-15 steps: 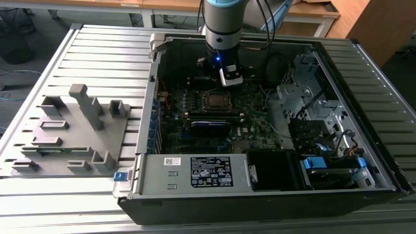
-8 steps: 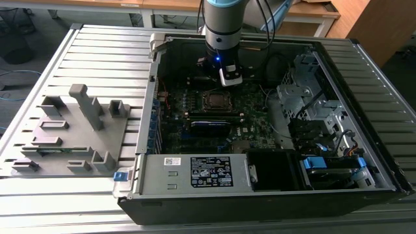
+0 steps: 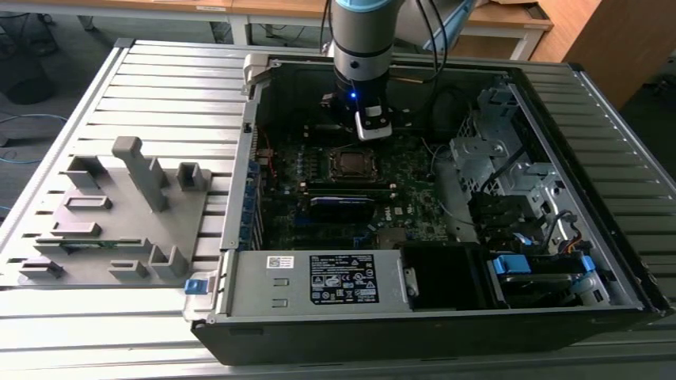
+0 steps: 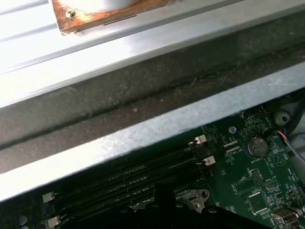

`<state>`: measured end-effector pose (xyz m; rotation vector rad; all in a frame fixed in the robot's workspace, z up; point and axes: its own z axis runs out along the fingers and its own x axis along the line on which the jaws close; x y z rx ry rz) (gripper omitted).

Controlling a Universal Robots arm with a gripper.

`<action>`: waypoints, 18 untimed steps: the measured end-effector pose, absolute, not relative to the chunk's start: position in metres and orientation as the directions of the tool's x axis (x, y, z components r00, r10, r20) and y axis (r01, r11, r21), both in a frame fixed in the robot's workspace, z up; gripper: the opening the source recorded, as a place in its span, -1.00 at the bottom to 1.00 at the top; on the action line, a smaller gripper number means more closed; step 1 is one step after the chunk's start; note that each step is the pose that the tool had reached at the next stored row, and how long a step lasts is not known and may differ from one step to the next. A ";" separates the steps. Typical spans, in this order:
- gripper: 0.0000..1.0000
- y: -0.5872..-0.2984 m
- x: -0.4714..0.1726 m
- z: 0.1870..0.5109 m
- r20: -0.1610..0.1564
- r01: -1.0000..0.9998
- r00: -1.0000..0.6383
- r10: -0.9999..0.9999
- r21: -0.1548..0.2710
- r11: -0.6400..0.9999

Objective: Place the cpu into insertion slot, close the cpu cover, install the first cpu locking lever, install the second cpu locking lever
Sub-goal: 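Install the first cpu locking lever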

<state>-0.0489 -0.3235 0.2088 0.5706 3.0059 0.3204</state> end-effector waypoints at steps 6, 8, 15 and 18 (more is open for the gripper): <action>-0.79 -0.323 -0.049 0.208 -0.026 0.374 -0.921 0.388 0.214 0.902; -0.79 -0.322 -0.049 0.208 -0.026 0.388 -0.915 0.402 0.214 0.896; -0.79 -0.320 -0.049 0.207 -0.028 0.389 -0.915 0.403 0.215 0.896; -0.79 -0.320 -0.049 0.205 -0.035 0.387 -0.914 0.403 0.218 0.896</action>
